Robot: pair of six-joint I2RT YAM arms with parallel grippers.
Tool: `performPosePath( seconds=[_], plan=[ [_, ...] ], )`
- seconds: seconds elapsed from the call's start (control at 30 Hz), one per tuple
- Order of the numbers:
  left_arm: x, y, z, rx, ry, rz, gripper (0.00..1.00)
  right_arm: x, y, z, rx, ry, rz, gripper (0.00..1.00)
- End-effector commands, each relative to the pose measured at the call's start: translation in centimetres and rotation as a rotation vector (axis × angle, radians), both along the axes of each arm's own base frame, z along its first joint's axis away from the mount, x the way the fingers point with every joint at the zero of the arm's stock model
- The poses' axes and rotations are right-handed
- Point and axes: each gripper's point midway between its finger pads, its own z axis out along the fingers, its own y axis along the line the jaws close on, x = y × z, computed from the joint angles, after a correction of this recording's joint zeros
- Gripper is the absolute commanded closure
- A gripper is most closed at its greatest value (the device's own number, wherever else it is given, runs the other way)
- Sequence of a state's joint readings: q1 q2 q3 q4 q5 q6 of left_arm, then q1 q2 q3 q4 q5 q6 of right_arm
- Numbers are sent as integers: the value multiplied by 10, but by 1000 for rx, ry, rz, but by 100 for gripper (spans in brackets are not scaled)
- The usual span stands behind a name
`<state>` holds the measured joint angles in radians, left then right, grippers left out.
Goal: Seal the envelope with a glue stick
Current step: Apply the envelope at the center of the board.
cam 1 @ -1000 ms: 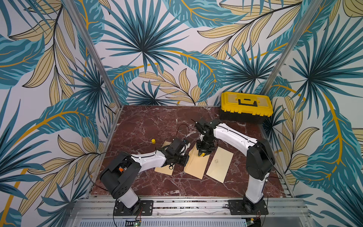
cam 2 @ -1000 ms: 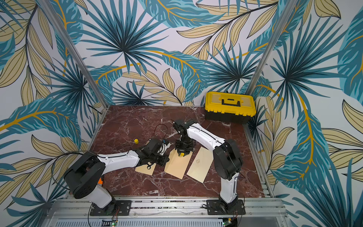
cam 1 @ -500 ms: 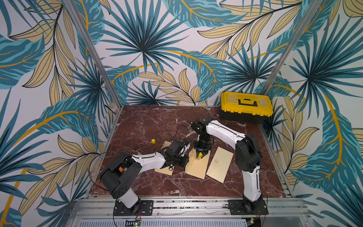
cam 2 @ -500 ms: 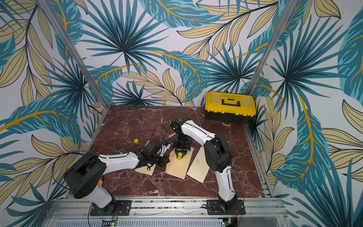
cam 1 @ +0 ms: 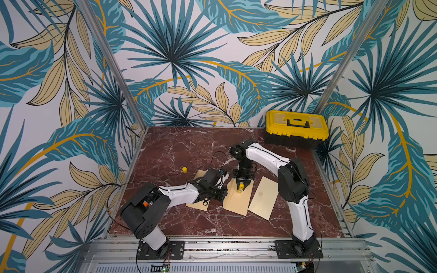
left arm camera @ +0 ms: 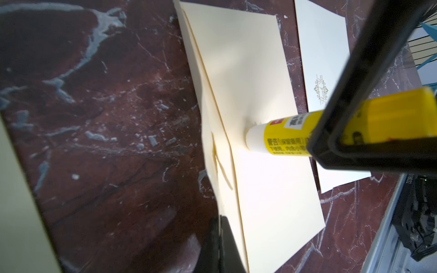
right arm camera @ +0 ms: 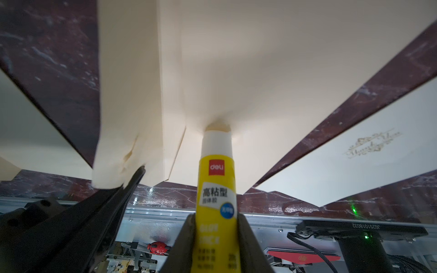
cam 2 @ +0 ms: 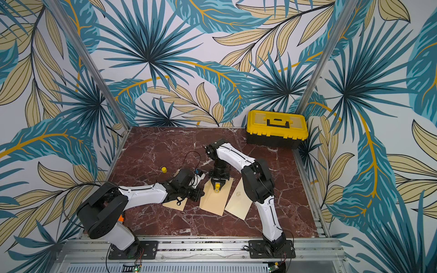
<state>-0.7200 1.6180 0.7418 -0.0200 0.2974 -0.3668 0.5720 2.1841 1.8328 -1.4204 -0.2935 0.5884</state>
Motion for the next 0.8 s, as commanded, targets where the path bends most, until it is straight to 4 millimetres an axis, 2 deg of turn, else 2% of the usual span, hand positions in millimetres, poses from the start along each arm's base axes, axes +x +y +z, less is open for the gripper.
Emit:
performPosePath(
  seconds=[0.0, 0.23, 0.43, 0.53, 0.77],
  plan=[
    [-1, 0, 3, -15, -14, -13, 95, 4, -1, -4, -18, 2, 23, 100],
    [-1, 0, 3, -18, -11, -12, 96, 18, -5, -5, -43, -44, 29, 100],
    [-3, 0, 2, -19, -6, -14, 97, 30, 0, -7, -27, -70, 20, 100],
    [-3, 0, 1, -17, -4, -13, 97, 26, 0, -10, -28, -48, 22, 100],
    [-1, 3, 0, -4, -4, 7, 97, 1, -5, -14, -7, 20, 14, 100]
  ],
)
